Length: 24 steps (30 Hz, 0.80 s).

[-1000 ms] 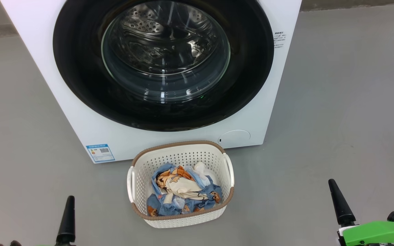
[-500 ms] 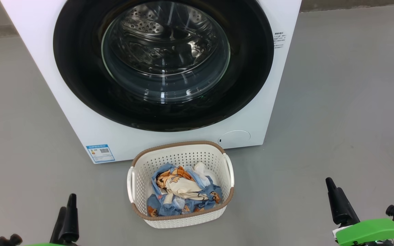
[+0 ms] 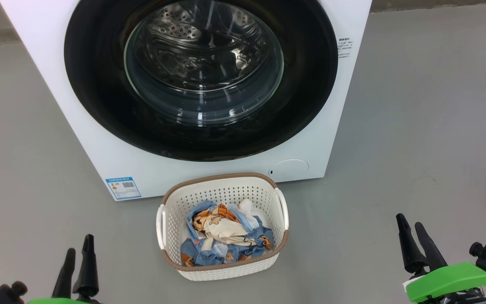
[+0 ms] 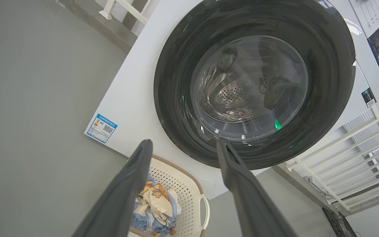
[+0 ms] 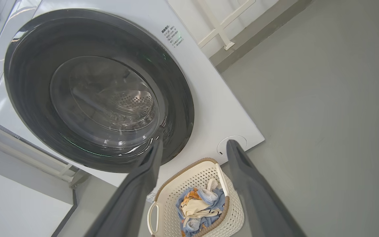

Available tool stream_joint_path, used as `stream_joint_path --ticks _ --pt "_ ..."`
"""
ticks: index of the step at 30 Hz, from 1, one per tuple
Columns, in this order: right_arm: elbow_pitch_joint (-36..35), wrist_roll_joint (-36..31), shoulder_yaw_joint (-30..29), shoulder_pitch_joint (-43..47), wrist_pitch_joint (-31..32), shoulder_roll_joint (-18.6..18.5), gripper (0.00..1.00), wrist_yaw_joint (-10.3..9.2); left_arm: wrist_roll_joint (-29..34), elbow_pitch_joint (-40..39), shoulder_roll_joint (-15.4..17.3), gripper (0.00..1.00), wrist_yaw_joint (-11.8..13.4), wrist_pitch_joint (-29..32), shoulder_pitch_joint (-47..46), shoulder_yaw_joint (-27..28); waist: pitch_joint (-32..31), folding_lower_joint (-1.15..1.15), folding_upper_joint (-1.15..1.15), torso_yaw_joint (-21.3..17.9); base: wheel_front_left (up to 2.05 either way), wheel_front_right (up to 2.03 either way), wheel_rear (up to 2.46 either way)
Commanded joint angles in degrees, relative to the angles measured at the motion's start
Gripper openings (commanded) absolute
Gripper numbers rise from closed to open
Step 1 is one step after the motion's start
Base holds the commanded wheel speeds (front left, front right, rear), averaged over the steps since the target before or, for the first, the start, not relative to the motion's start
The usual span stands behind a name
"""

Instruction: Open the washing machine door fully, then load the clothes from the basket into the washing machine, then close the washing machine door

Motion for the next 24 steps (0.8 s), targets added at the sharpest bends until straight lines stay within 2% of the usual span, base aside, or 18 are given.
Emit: stream_joint_path --ticks 1,24 --pt "-1.6 -2.3 0.9 -2.6 -1.0 -1.0 1.00 -0.04 2.3 -1.9 1.4 1.00 -0.1 -1.0 -1.7 1.0 0.0 0.00 0.00 0.0 0.00 0.00 0.00" --pt "-2.8 -19.4 1.4 -3.6 -4.8 -1.7 1.00 -0.05 18.6 -2.6 2.2 1.00 -0.2 -4.8 -1.4 0.9 -0.2 -0.01 0.00 0.3 0.00 0.00 0.00"
